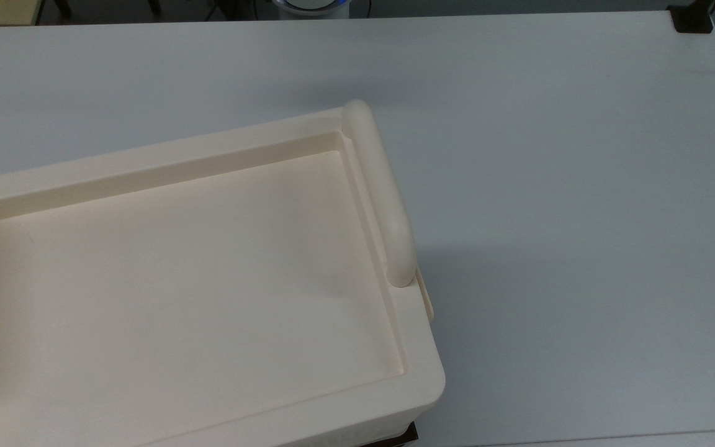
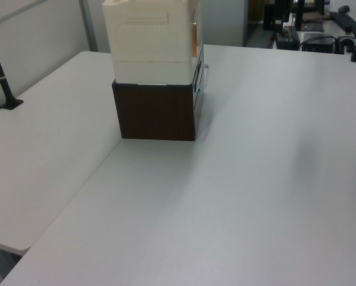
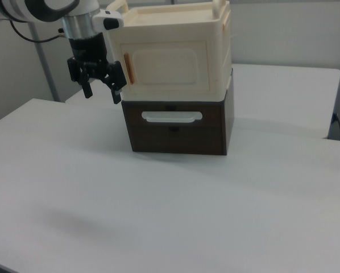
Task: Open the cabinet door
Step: 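Move the gripper down toward the cream cabinet door's handle edge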
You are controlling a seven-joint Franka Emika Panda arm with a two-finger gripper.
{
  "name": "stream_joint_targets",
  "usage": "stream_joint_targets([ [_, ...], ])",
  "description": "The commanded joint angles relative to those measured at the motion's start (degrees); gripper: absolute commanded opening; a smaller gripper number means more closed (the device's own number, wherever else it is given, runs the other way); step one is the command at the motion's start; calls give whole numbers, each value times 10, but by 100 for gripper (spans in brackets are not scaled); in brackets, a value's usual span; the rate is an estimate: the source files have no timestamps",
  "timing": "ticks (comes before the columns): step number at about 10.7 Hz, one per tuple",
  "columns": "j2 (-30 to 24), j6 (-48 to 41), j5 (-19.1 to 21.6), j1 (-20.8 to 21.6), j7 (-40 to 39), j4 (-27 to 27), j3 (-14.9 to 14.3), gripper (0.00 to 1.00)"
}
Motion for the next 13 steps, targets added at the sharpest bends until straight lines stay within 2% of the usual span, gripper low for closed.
stream_joint_targets([
  [1,-2,16,-8,11,-4,-7,-5,100],
  [9,-3,14,-3,9,-1,-7,-5,100],
  [12,6,21,39,7,-9,-6,-5,100],
  [13,6,46,40,6,-9,-7,-5,100],
])
